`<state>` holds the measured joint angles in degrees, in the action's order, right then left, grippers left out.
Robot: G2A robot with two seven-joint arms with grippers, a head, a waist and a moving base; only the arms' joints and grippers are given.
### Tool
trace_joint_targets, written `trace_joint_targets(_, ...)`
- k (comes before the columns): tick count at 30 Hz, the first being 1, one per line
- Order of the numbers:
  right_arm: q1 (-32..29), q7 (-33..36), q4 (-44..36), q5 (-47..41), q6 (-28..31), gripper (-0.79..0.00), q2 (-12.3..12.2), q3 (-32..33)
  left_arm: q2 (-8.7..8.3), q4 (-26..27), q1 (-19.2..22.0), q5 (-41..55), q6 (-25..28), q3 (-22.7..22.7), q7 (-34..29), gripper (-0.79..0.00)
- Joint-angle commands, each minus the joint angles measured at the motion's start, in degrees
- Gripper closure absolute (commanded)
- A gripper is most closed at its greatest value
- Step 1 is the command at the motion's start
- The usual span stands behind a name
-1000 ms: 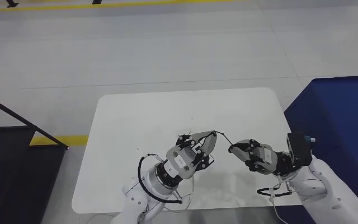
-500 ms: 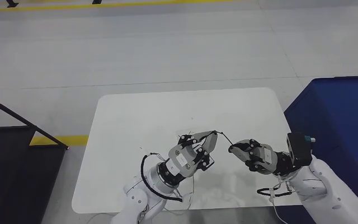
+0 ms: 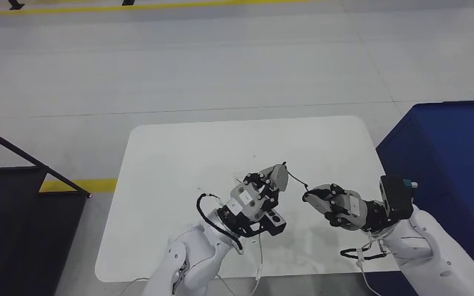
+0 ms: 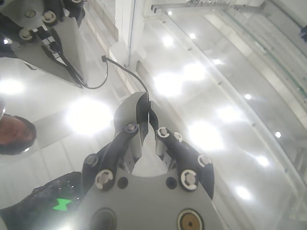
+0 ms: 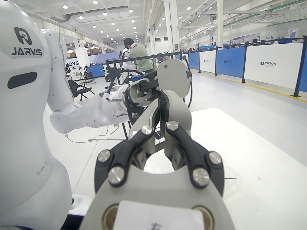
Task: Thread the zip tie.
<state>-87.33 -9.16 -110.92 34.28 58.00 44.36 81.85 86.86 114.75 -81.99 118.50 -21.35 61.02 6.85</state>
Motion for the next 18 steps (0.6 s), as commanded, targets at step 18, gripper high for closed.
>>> trace_joint_targets(18, 0.0, 0.0, 0.0, 0.0, 0.0, 0.0, 0.0, 0.0, -0.97, 1.59, 1.02, 10.84, -4.16, -0.44, 9.94, 0.0)
